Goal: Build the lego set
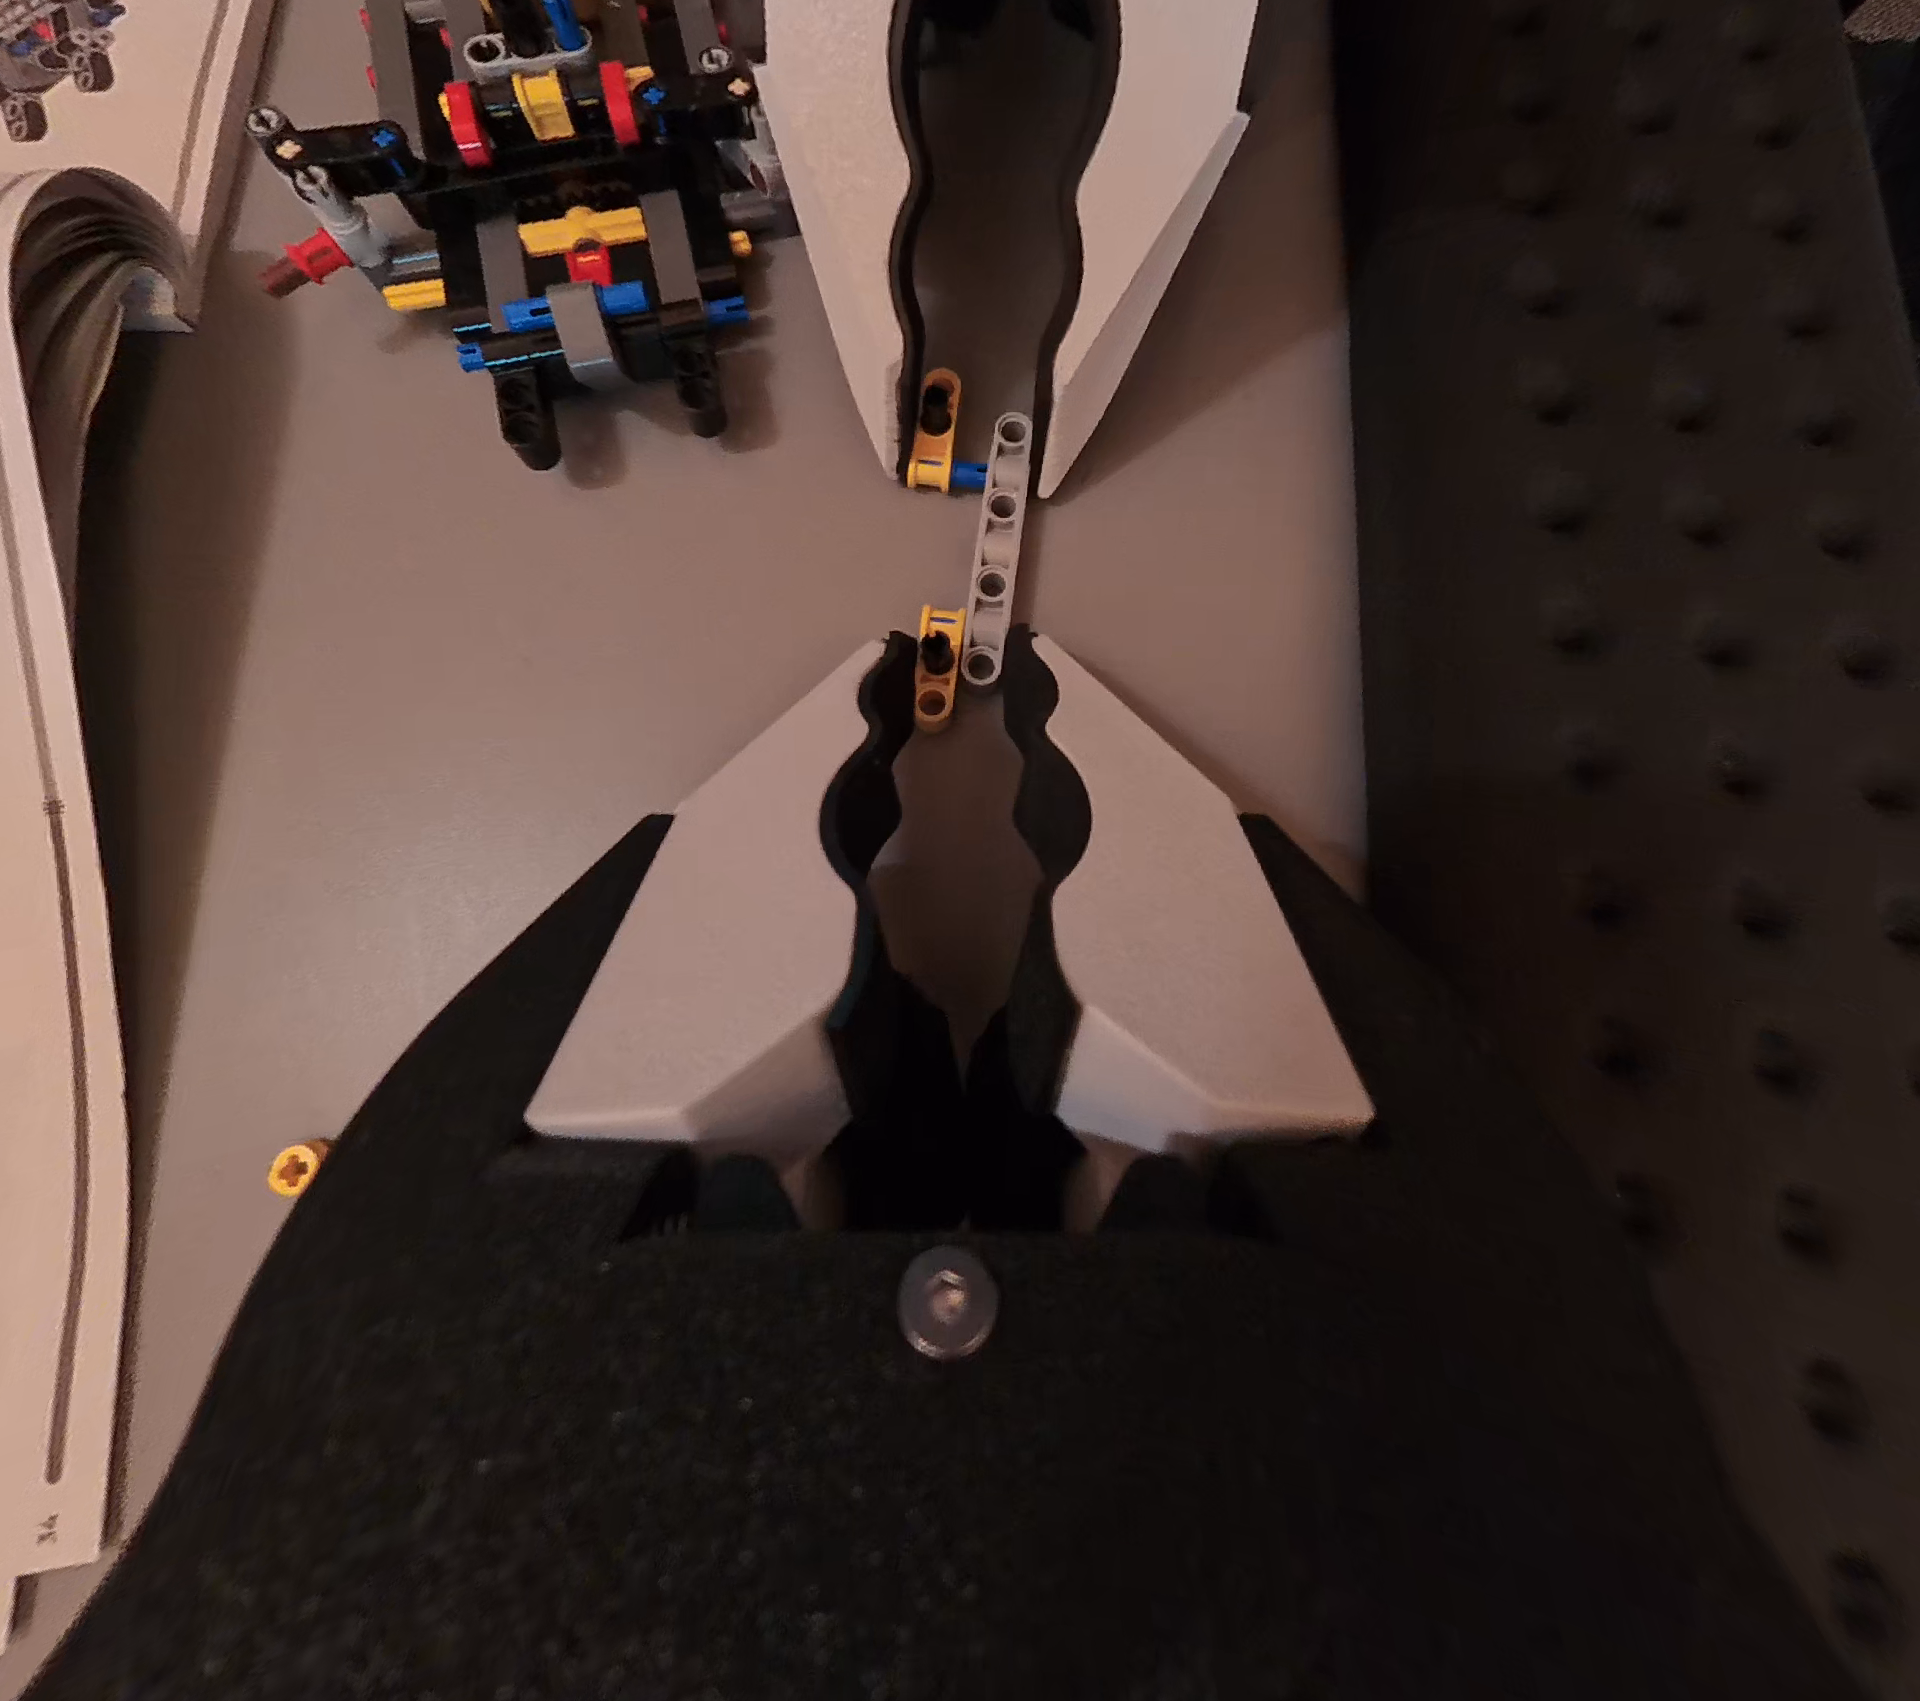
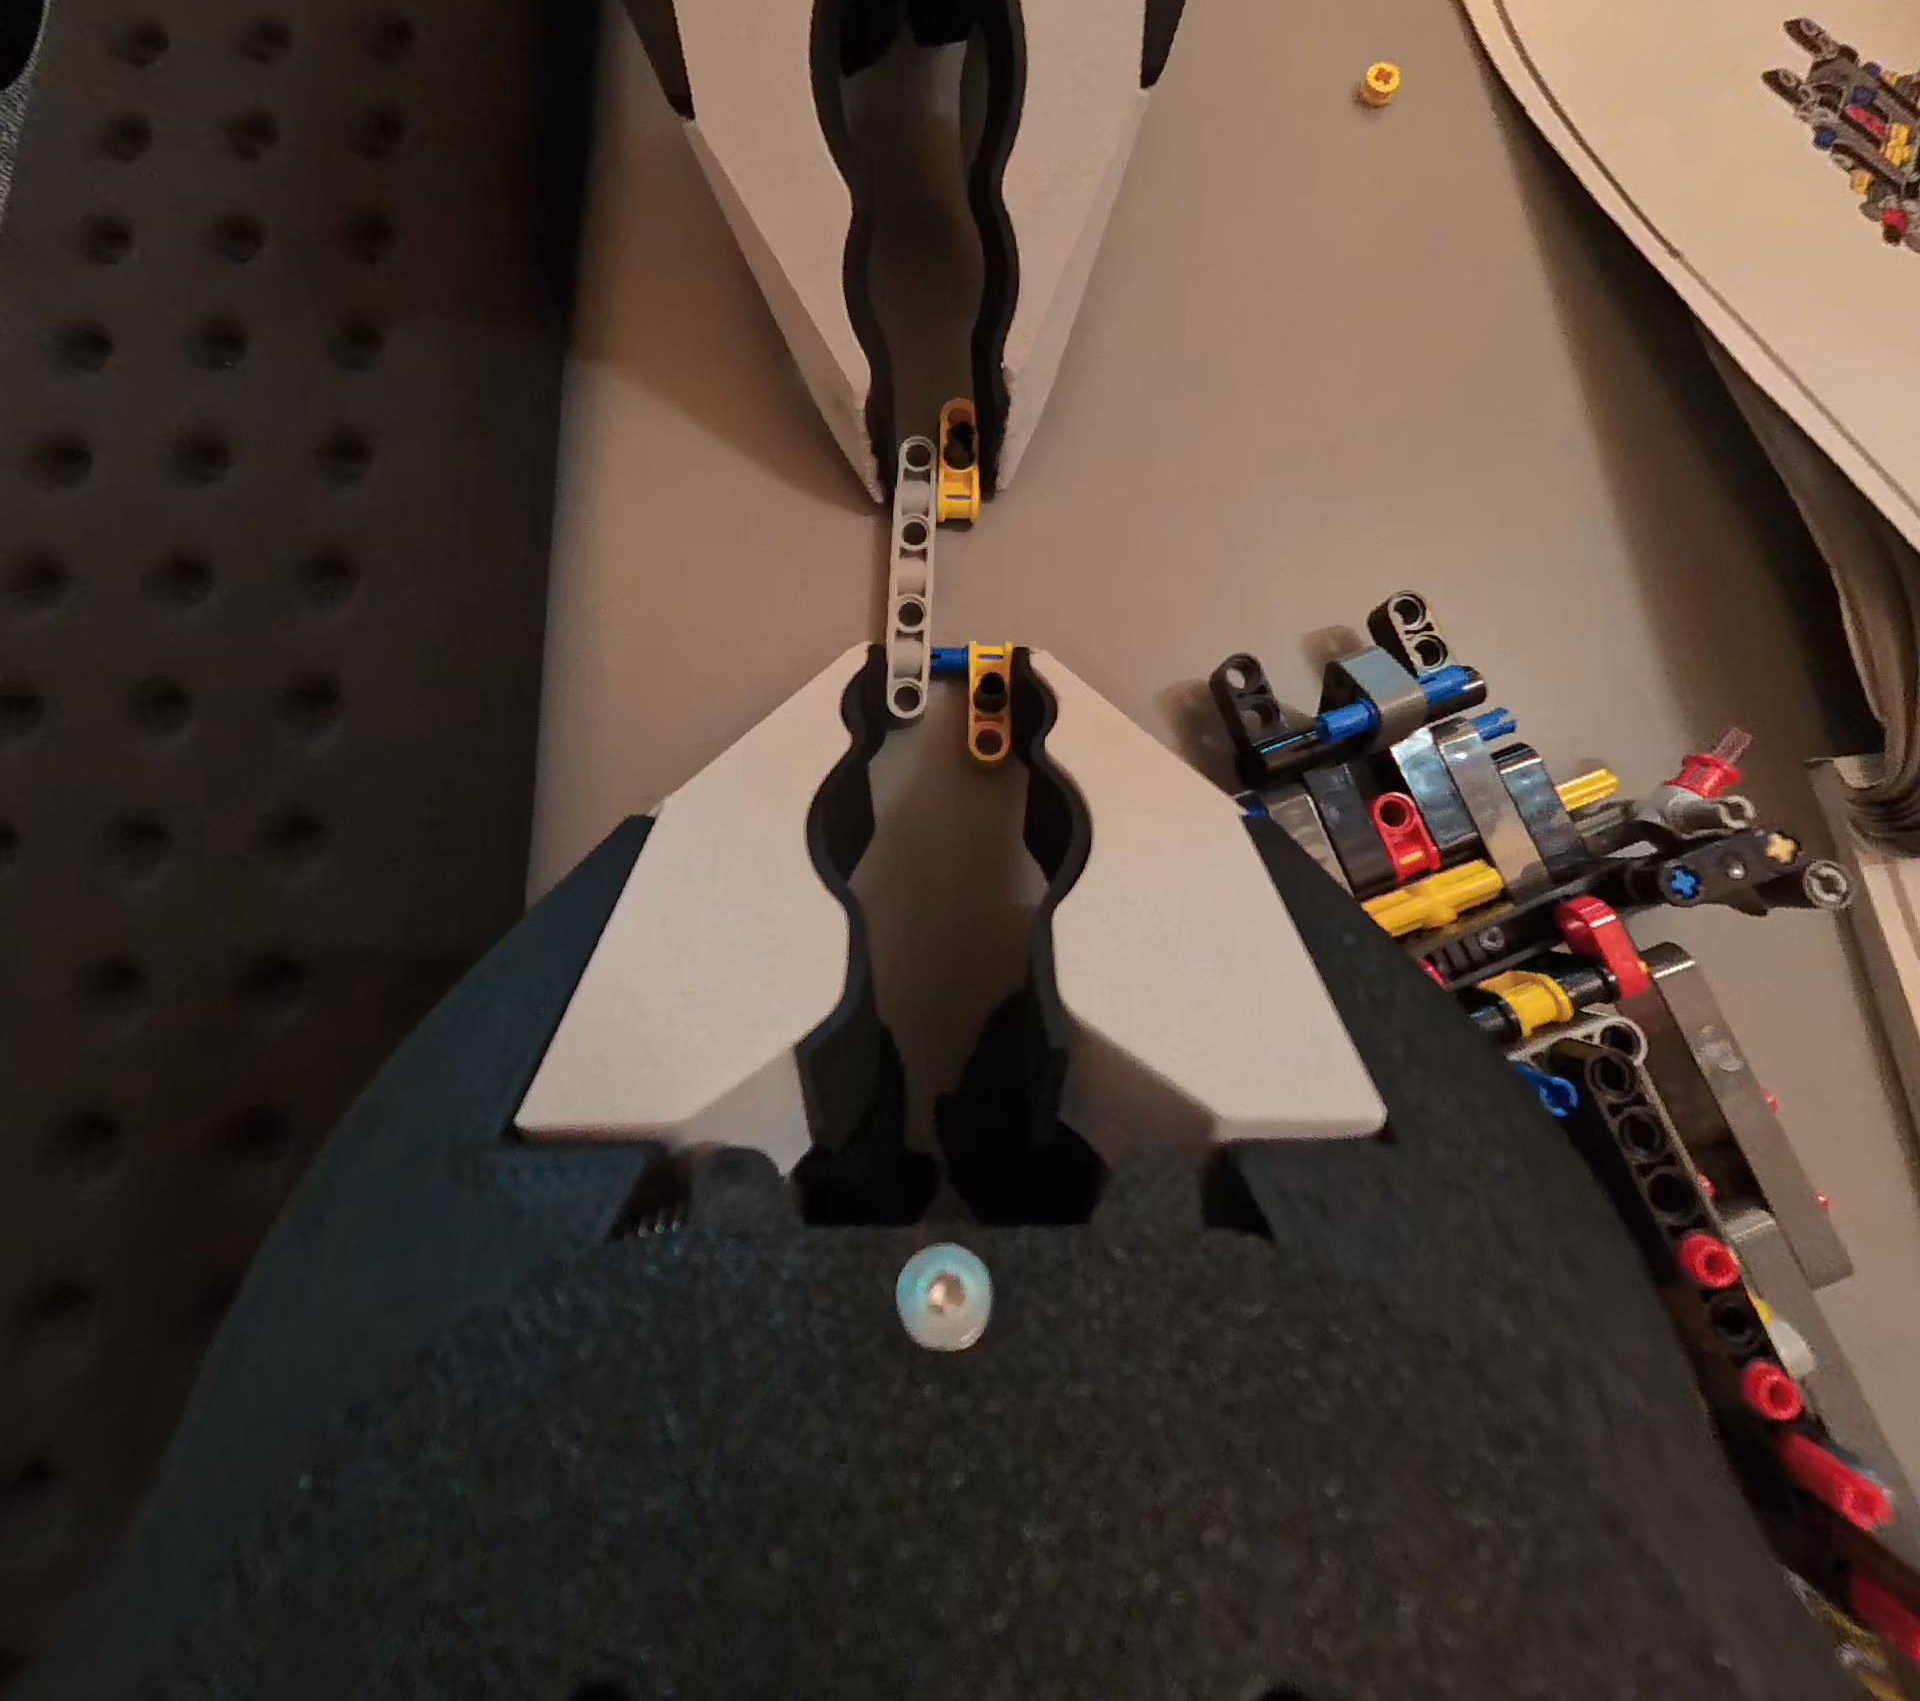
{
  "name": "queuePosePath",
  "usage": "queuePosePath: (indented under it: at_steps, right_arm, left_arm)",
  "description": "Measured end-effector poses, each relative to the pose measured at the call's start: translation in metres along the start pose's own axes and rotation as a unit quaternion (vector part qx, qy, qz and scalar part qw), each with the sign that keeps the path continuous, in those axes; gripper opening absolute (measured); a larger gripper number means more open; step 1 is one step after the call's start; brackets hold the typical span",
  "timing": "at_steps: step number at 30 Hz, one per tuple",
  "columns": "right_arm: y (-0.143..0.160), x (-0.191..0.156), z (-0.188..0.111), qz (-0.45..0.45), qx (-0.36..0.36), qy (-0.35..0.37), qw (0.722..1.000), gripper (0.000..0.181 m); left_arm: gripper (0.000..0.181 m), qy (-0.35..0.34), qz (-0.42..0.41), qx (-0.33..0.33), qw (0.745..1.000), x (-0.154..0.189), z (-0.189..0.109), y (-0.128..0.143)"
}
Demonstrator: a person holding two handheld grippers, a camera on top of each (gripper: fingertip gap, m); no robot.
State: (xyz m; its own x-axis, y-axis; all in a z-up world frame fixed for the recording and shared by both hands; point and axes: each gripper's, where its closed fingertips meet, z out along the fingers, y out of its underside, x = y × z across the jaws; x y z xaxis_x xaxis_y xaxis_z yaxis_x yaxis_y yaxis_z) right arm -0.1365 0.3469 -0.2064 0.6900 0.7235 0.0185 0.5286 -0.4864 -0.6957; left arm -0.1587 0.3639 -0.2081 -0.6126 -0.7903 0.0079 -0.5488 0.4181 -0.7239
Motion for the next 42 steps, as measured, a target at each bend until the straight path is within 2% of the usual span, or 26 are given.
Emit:
queuePosePath:
  at_steps: [9, 33, 42]
  right_arm:
    - [0.0001, -0.0032, 0.0005, 0.001, -0.025, -0.013, 1.000, 0.024]
    - [-0.0018, -0.0042, 0.0021, -0.006, -0.010, -0.014, 1.000, 0.024]
    - [0.0055, -0.0004, -0.0075, -0.004, -0.018, -0.013, 1.000, 0.028]
  left_arm:
    - [0.016, 0.021, 0.005, 0.002, 1.000, 0.0013, 0.0004, -0.0003]
    - [0.015, 0.018, 0.012, 0.005, 1.000, 0.0040, -0.0020, 0.0014]
    - [0.015, 0.016, 0.013, 0.006, 1.000, 0.0040, -0.0019, 0.0013]
